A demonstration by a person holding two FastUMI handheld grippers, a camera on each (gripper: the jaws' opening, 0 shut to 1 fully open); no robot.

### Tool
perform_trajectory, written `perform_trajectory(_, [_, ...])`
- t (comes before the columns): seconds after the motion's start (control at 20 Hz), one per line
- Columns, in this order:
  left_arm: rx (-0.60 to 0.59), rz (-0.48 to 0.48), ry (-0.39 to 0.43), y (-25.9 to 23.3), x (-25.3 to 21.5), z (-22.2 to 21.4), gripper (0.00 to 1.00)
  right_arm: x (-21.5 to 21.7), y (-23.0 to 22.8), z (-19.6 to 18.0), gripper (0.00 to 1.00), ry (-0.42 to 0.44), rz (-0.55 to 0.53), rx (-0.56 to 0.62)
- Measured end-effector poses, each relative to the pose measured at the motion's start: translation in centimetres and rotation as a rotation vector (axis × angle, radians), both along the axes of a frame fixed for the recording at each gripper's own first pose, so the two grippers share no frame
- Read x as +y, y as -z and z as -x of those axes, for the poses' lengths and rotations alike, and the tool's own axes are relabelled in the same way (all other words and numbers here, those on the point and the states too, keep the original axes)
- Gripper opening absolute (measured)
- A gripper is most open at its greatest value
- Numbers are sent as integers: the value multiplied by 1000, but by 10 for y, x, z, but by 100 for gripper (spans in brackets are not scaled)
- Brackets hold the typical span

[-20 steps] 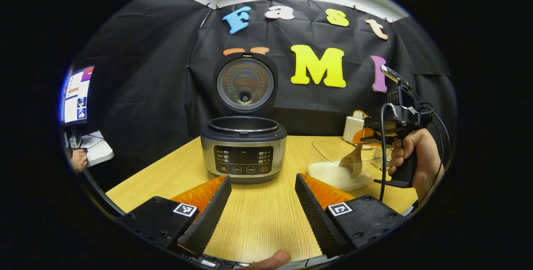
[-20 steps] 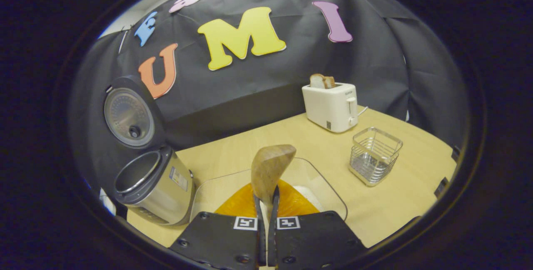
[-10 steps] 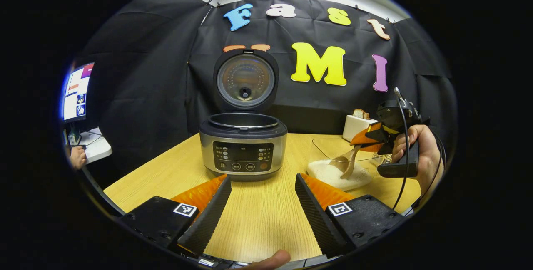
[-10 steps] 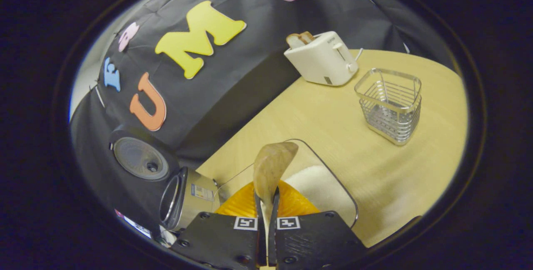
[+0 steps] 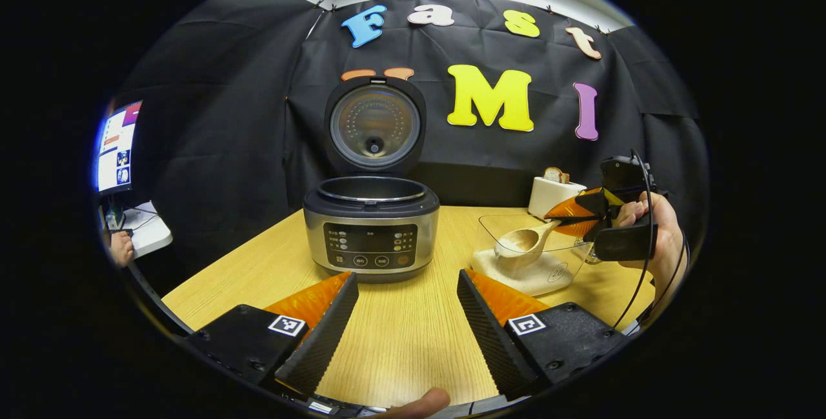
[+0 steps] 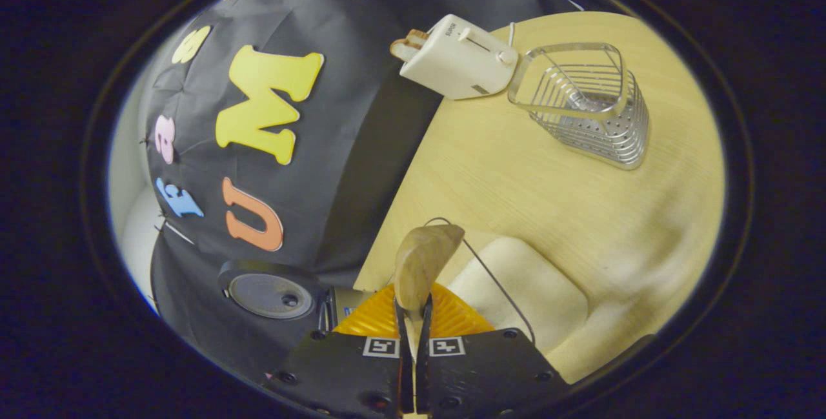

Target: Close the left gripper, press the button to open the rice cooker; take a wooden spoon from the chopstick holder with the right hand, scoop a spoonful of rice and pour it into the rice cooker, then put the wooden spoon back into the chopstick holder.

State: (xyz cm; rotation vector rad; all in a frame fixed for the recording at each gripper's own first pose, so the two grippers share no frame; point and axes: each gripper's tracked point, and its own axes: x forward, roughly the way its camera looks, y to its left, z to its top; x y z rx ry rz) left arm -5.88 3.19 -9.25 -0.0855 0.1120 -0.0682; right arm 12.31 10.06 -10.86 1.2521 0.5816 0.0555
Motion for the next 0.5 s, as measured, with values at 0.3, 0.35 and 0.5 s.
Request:
perform_trajectory(0.3, [-9, -20, 5, -3, -6, 0, 98, -19, -45, -3, 2, 50, -186, -44])
perform_trajectory(0.35, [-7, -13, 5, -3, -7, 1, 98, -22, -53, -6, 2, 55, -190, -57])
perform_trajectory(0.5, [-3, 18, 7, -2, -5, 4, 98, -24, -78, -11, 2, 72, -193, -101])
